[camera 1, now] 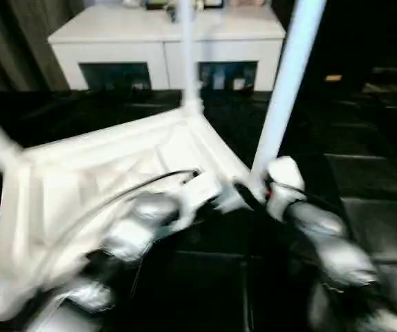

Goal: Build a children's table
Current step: Rotate leg to tighten

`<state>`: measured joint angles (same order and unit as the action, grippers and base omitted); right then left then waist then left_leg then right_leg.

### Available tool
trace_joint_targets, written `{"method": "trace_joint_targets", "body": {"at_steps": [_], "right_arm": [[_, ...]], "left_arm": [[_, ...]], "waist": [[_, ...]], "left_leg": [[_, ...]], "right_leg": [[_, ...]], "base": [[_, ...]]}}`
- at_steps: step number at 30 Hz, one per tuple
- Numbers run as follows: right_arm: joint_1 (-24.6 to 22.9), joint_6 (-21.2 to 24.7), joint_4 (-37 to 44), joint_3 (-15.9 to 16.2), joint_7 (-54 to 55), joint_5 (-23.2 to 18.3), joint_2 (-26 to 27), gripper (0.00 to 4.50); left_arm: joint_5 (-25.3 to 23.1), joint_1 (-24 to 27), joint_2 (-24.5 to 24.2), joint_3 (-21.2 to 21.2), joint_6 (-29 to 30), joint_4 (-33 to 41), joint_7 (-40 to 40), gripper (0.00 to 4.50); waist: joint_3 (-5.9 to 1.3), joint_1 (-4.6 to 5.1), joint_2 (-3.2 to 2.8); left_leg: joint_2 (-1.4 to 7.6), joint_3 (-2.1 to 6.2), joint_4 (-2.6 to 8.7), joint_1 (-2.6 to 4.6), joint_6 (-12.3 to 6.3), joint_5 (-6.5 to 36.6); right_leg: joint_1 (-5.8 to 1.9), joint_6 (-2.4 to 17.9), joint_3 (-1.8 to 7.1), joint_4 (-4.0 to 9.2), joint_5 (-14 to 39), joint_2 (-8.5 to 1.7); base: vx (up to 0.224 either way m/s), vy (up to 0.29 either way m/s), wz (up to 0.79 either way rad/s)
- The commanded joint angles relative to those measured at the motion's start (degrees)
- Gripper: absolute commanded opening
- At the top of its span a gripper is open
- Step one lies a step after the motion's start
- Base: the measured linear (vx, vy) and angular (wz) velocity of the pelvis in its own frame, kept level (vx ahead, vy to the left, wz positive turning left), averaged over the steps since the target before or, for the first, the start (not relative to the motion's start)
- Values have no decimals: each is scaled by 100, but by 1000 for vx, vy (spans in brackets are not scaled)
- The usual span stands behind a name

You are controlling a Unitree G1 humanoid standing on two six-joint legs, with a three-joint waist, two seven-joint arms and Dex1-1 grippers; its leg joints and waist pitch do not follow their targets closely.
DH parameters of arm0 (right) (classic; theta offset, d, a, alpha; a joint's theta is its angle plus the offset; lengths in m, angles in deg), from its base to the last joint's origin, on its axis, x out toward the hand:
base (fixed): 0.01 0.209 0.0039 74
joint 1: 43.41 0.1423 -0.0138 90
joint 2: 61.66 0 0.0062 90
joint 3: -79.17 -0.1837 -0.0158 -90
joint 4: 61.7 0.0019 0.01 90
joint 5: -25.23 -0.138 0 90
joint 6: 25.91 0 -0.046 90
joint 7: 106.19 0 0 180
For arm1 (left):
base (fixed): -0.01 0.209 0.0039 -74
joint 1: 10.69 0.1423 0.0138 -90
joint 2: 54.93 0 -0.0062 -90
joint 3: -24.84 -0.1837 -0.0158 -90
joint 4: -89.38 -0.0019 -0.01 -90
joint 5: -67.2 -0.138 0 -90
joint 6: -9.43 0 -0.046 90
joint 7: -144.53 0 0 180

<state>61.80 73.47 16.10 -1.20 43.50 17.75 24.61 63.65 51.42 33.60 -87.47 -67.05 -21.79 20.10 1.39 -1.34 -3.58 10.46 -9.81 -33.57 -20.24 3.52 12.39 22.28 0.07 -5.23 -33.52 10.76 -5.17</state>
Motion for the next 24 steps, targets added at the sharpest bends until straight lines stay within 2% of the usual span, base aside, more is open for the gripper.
{"method": "trace_joint_targets", "body": {"at_steps": [1, 4, 5, 6, 7, 8, 9, 10, 13, 15, 17, 22, 24], "right_arm": [[-152, 55, 460, 193, -741, -270, -258, 427], [-533, 273, 1024, 294, -1696, -621, -871, 427], [-538, 279, 1032, 294, -1708, -625, -878, 427], [-631, 440, 1164, 239, -1958, -766, -1037, 427], [-630, 444, 1149, 225, -2005, -775, -1061, 427], [-630, 444, 1149, 225, -2005, -775, -1061, 427], [-630, 444, 1149, 225, -2005, -775, -1061, 427], [-602, 480, 1099, 218, -2103, -783, -1089, 427], [-536, 487, 1035, 280, -2130, -759, -1085, 410], [-508, 534, 1031, 248, -2120, -807, -1045, 410], [-491, 629, 1051, 207, -2167, -867, -1004, 382], [-529, 674, 1052, 200, -2271, -851, -999, 357], [-573, 676, 1057, 229, -2306, -844, -1031, 334]], "left_arm": [[242, 234, -162, -241, -129, 220, 788, 0], [368, 289, -493, -217, 32, 438, 1195, 0], [369, 289, -497, -216, 34, 440, 1198, 0], [433, 271, -594, -171, 38, 477, 1267, 0], [450, 253, -616, -148, 30, 463, 1282, 0], [450, 253, -616, -148, 30, 463, 1282, 0], [450, 253, -616, -148, 30, 463, 1282, 0], [471, 230, -647, -110, -18, 419, 1340, 0], [417, 198, -645, -82, -57, 352, 1325, 0], [429, 194, -638, -79, -43, 362, 1310, 0], [462, 199, -644, -92, -13, 389, 1306, 0], [462, 214, -650, -104, -2, 389, 1333, 0], [466, 219, -665, -111, 20, 392, 1360, 0]], "waist": [[-266, -13, 66], [-287, -64, 60], [-295, -77, 55], [-285, -67, 77], [-278, -77, 79], [-259, -68, 75], [-259, -68, 75], [-236, -63, 84], [-221, -68, 95], [-224, -68, 107], [-238, -74, 104], [-253, -77, 107], [-252, -82, 95]], "left_leg": [[278, 77, 373, -63, -762, 648], [293, 57, 332, 3, -845, 428], [292, 58, 319, 11, -886, 348], [290, 63, 318, -29, -979, 228], [291, 66, 317, -36, -1000, 283], [291, 62, 338, -40, -930, 445], [291, 62, 338, -40, -930, 445], [290, 58, 364, -30, -743, 744], [285, 61, 385, -26, -535, 952], [282, 64, 381, -32, -499, 898], [280, 65, 364, -33, -521, 746], [273, 64, 342, -38, -585, 588], [274, 63, 341, -38, -603, 569]], "right_leg": [[-293, 1356, 305, 310, 538, -358], [-277, 1553, 315, 251, -19, -331], [-277, 1607, 323, 222, -185, -329], [-291, 1673, 318, 207, -337, -332], [-294, 1684, 312, 217, -229, -349], [-291, 1667, 304, 248, 69, -354], [-291, 1667, 304, 248, 69, -354], [-287, 1595, 308, 294, 549, -358], [-284, 1465, 327, 329, 915, -361], [-289, 1427, 331, 323, 913, -361], [-291, 1448, 331, 299, 744, -357], [-300, 1510, 325, 268, 485, -352], [-301, 1534, 324, 266, 451, -355]], "base": [[0, 0, 0], [19, 9, 2], [58, 26, 5], [0, 0, 0], [0, 0, 0], [0, 0, 0], [0, 0, 0], [0, 0, 0], [0, 0, 0], [0, 0, 0], [0, 0, 0], [0, 0, 0], [0, 0, 0]]}}
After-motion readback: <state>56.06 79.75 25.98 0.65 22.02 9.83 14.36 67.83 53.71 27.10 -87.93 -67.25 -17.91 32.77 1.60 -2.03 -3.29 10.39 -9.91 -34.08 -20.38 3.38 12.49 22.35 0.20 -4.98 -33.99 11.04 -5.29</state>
